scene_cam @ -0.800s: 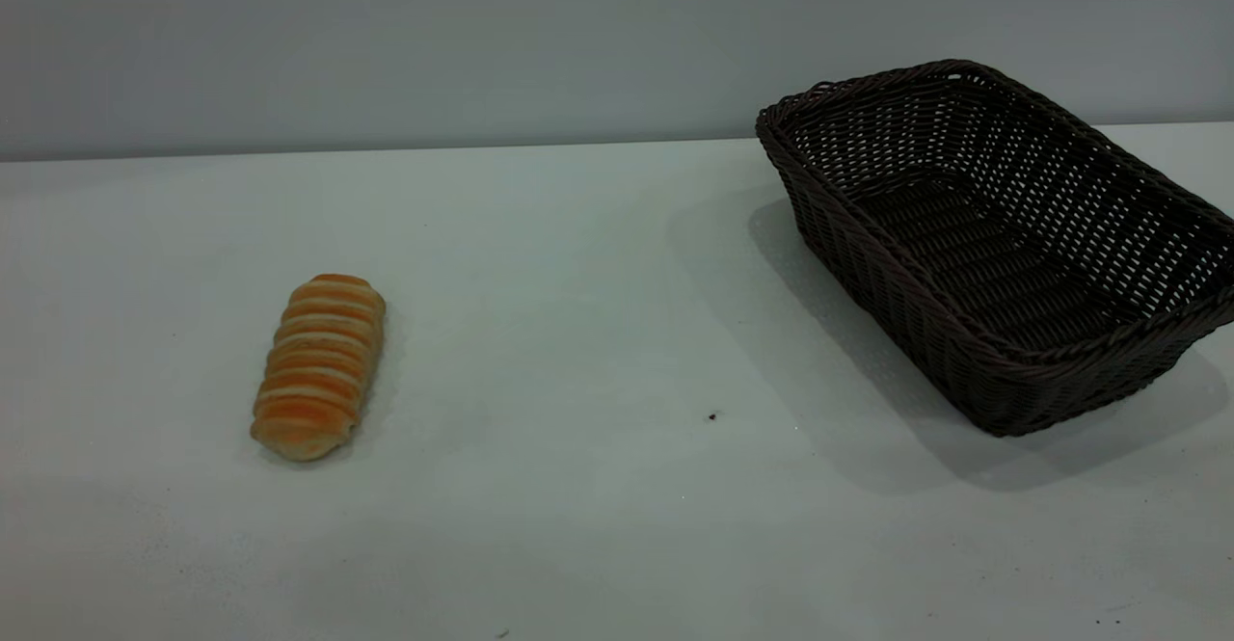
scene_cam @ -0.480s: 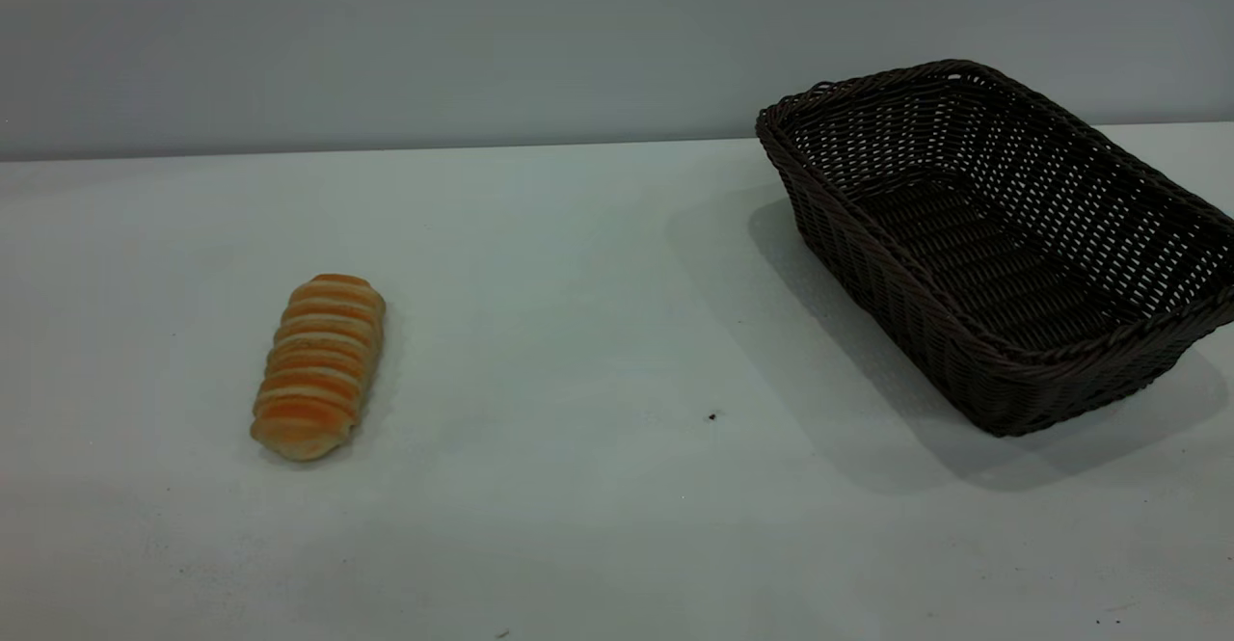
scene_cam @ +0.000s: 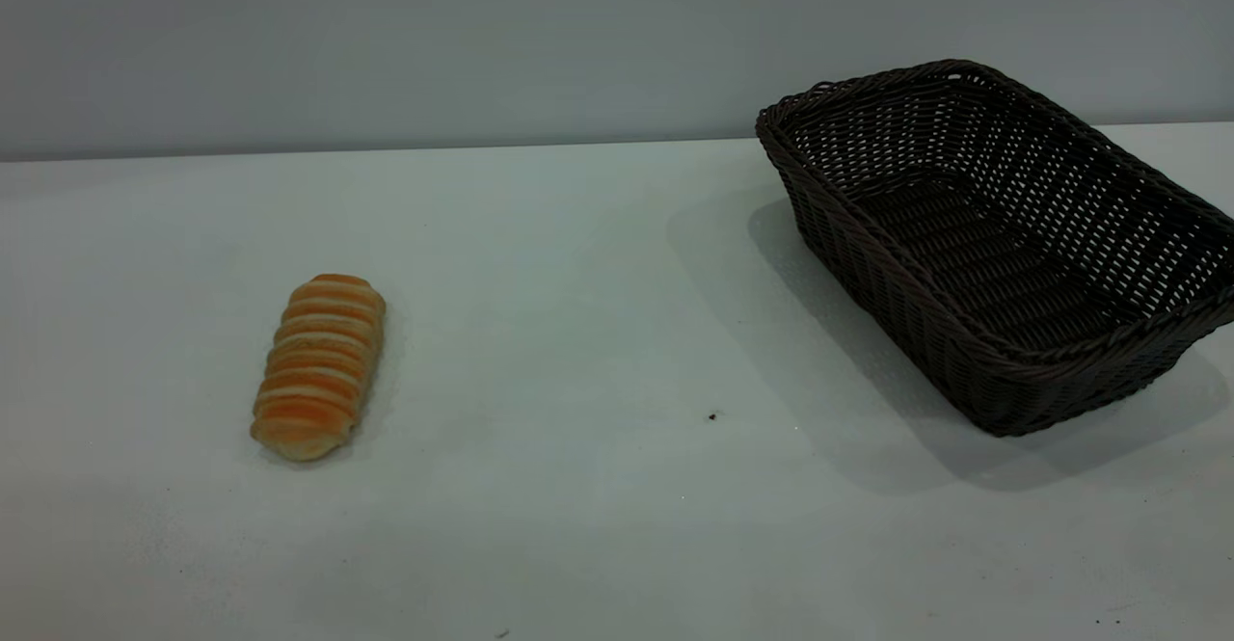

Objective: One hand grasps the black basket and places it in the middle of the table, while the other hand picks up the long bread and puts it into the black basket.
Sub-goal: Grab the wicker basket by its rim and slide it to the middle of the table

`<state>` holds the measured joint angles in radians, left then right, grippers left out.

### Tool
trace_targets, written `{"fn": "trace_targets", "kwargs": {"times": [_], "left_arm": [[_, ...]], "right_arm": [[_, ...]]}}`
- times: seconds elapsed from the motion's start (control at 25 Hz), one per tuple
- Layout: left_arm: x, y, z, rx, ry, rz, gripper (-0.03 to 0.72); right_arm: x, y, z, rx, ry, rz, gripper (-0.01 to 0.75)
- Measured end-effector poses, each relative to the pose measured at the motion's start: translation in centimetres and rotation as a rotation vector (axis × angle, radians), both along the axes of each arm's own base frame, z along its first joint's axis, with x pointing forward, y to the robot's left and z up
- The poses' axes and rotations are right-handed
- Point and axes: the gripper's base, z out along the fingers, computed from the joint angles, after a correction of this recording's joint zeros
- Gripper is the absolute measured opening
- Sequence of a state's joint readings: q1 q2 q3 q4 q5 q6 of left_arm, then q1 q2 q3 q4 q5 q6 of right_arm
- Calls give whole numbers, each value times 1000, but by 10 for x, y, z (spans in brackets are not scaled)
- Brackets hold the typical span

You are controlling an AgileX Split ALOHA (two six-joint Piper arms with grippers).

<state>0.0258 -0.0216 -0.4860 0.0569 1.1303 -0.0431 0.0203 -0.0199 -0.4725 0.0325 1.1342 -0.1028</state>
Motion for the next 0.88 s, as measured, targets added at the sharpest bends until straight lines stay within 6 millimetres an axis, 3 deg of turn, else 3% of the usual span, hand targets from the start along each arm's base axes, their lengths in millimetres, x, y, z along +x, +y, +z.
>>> {"fn": "trace_targets", "kwargs": {"times": [0.76, 0.88], "left_arm": [[0, 0, 0, 3, 0, 3, 579], [3, 2, 7, 20, -4, 13, 579]], "right_arm": [[0, 0, 0, 8, 0, -4, 511], [2, 1, 8, 35, 10, -14, 513]]}}
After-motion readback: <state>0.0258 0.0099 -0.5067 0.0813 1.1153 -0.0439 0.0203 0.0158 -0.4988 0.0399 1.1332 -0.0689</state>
